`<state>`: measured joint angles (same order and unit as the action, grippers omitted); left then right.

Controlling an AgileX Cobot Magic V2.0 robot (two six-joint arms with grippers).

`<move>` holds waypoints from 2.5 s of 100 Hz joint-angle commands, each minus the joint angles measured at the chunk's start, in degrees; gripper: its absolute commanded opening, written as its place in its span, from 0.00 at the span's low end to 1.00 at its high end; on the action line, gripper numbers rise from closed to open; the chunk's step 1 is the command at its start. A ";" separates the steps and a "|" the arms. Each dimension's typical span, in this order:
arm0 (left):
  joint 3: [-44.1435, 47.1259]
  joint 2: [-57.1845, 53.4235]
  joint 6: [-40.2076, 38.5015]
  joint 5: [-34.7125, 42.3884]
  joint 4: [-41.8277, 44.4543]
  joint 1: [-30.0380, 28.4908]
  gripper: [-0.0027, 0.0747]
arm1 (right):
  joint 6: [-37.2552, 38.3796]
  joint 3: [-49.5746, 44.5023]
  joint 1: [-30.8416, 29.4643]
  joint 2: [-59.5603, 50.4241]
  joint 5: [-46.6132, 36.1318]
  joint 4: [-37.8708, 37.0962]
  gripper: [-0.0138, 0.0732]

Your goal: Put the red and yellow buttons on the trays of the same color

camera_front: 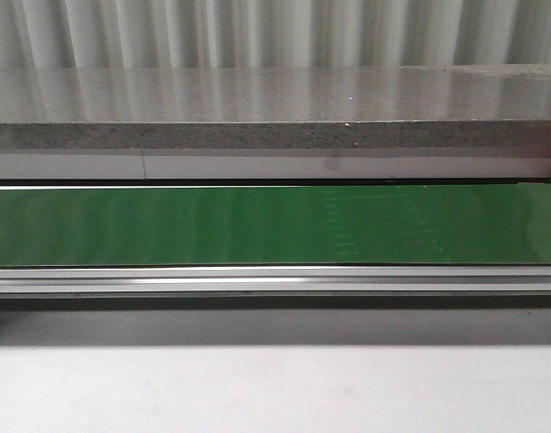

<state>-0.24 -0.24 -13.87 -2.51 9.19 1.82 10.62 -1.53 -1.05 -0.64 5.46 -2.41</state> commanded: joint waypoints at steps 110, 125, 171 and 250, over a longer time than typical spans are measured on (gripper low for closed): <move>-31.44 16.59 -0.35 -37.99 -4.47 0.59 0.01 | -0.25 -0.08 0.02 -0.83 -4.67 -0.66 0.08; -38.54 23.79 -0.35 -49.52 -7.10 0.59 0.01 | -0.25 -0.08 0.02 -0.83 -4.67 -0.66 0.08; -41.48 28.63 -0.35 -55.96 -9.19 0.59 0.01 | -0.25 -0.08 0.02 -0.83 -4.67 -0.66 0.08; -41.48 28.63 -3.75 -56.57 -9.68 0.37 0.28 | -0.25 -0.08 0.02 -0.83 -4.67 -0.66 0.08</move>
<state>-39.84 27.60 -17.09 -61.83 0.00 1.82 10.62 -1.53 -1.05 -0.64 5.46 -2.41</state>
